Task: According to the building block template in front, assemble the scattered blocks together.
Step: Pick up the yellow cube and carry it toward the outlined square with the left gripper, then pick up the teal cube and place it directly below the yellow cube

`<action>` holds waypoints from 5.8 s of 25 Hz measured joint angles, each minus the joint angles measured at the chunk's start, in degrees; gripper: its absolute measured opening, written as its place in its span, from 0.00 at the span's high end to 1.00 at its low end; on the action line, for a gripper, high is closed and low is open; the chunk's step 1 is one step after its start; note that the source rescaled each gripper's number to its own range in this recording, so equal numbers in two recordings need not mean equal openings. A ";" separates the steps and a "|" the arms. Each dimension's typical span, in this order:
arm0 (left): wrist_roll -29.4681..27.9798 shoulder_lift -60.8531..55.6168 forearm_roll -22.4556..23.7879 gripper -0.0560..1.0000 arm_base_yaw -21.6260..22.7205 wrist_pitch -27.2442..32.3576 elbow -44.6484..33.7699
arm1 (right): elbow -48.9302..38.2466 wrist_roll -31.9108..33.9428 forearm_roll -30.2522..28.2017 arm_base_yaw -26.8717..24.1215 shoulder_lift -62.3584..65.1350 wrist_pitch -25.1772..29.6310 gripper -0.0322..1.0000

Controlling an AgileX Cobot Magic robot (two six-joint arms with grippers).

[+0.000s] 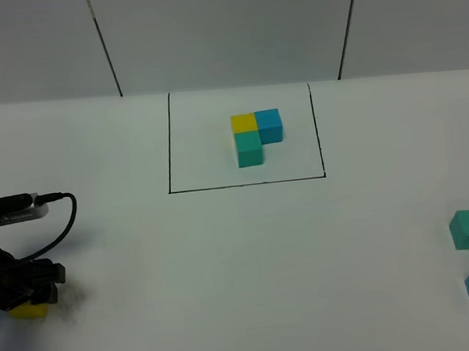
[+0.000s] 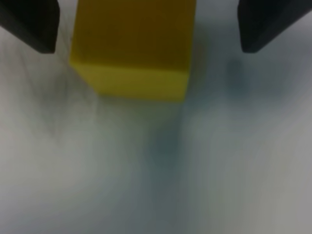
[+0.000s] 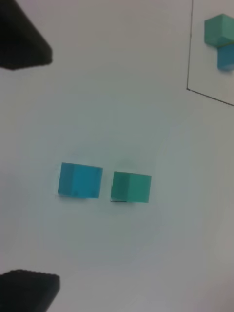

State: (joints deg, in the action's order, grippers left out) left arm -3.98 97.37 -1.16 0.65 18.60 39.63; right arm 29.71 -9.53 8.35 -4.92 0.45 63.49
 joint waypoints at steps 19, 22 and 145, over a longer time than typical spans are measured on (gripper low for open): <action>14.49 -1.52 0.20 0.94 -8.65 4.15 12.80 | 0.00 0.00 0.00 0.00 0.00 -0.06 0.17; 26.04 -1.28 0.20 0.94 -14.71 12.52 20.58 | 0.00 0.00 0.00 0.00 0.00 -0.06 0.17; 6.10 -83.35 -1.58 0.31 -38.43 43.89 -2.41 | 0.00 0.00 0.00 0.00 0.00 -0.06 0.17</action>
State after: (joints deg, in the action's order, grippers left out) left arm 2.11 14.02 -2.74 -37.78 62.48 37.22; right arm 29.71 -9.53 8.35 -4.92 0.45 63.42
